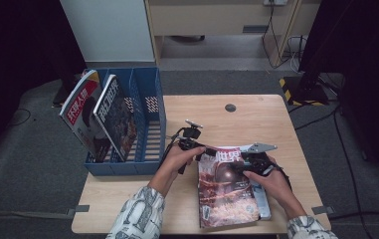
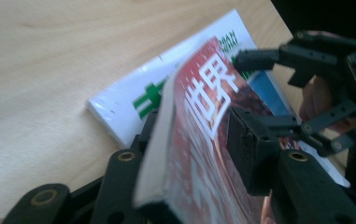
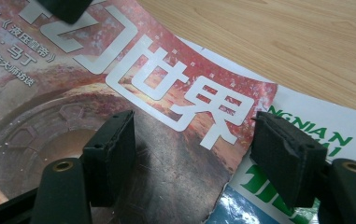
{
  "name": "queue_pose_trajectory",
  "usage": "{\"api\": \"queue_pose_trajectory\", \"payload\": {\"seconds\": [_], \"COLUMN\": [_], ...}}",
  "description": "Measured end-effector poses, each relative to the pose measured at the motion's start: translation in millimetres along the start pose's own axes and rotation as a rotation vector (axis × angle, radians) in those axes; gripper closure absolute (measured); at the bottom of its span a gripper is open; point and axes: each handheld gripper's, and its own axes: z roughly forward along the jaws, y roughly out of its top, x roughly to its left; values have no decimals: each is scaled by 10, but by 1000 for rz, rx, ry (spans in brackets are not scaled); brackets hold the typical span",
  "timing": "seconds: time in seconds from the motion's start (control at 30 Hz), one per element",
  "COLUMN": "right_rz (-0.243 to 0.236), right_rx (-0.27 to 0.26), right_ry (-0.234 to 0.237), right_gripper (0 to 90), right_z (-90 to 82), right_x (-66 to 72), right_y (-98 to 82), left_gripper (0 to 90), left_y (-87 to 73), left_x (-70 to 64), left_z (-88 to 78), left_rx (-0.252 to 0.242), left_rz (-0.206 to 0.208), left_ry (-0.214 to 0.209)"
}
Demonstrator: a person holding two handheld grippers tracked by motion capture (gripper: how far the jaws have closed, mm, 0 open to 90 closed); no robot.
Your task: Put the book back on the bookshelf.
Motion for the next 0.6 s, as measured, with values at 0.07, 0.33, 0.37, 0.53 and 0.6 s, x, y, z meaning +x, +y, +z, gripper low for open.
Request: {"api": "queue_pose_trajectory", "payload": {"seconds": [0.07,0.33,0.37,0.53,0.6], "right_rz": [0,-5,-6,-5,1], "right_rx": [1,1,1,0,1], "right_ry": [2,0,-1,-4,10], "right_gripper": [308,309,309,307,298], "right_z": [-1,-2,-2,-15,-47], "right_x": [-1,0,1,9,4], "right_y": [0,0,0,0,-5], "left_gripper": [625,665,674,768,778], "left_y": [-9,-23,-25,-35,-30], "left_x": [1,4,3,-13,-52], "left_z": [21,83,85,48,14], "left_rx": [-24,-21,-19,-47,-59], "left_rz": [-21,-32,-29,-60,-46], "left_ry": [-4,-1,1,-11,-14]}}
